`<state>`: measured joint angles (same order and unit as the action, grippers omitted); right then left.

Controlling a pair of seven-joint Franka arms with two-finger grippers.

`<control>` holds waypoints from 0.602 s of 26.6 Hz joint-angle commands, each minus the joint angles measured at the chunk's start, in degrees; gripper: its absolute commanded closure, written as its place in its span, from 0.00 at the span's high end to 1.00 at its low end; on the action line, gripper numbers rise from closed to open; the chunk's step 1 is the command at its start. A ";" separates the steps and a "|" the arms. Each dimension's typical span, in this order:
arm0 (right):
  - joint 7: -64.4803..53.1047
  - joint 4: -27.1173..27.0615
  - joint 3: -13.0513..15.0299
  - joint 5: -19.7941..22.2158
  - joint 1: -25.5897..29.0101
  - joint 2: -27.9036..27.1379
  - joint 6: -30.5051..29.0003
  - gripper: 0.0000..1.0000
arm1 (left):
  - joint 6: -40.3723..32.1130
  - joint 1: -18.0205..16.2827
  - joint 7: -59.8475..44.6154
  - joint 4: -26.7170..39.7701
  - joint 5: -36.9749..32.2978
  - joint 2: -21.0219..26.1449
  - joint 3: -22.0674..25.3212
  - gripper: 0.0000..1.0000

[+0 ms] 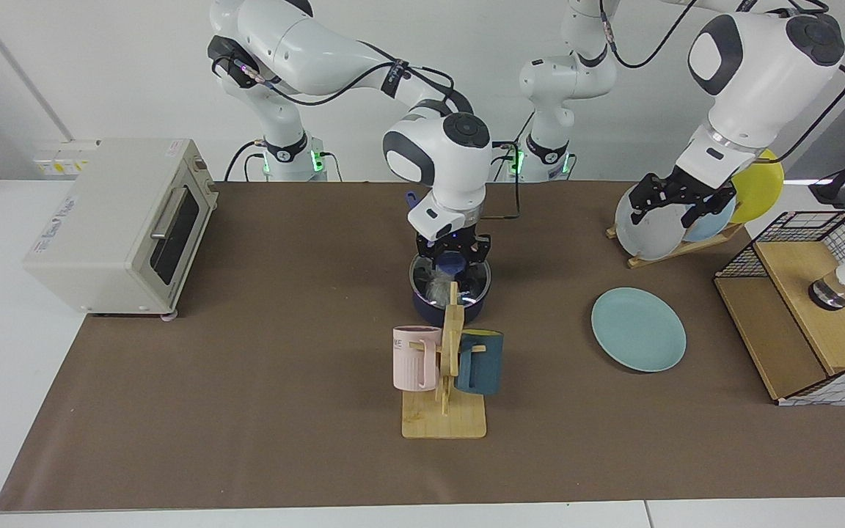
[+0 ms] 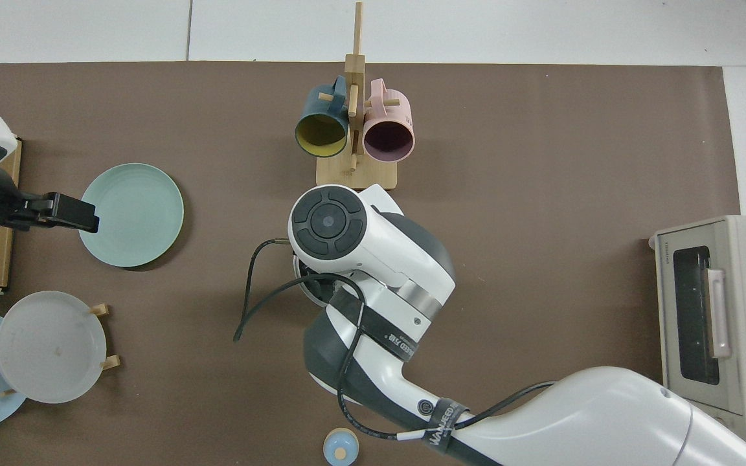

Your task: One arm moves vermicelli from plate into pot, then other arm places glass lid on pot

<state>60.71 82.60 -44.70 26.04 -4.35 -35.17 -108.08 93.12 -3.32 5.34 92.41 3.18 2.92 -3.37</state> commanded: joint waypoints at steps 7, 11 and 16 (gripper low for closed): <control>1.16 1.59 -1.96 1.20 1.10 0.63 -1.16 0.00 | 0.13 0.59 -0.60 0.40 -0.46 -0.81 0.47 1.00; 1.16 1.95 -2.06 1.20 1.18 0.54 -1.17 0.00 | 0.13 0.59 -0.60 0.40 -0.46 -0.81 0.47 1.00; 0.81 2.83 -2.14 1.29 1.80 0.72 -1.25 0.00 | 0.13 0.50 -0.60 0.40 -0.46 -0.81 0.47 1.00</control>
<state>60.71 83.54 -45.59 26.08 -4.31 -35.17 -108.10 93.13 -3.32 5.34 92.41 3.18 2.92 -3.31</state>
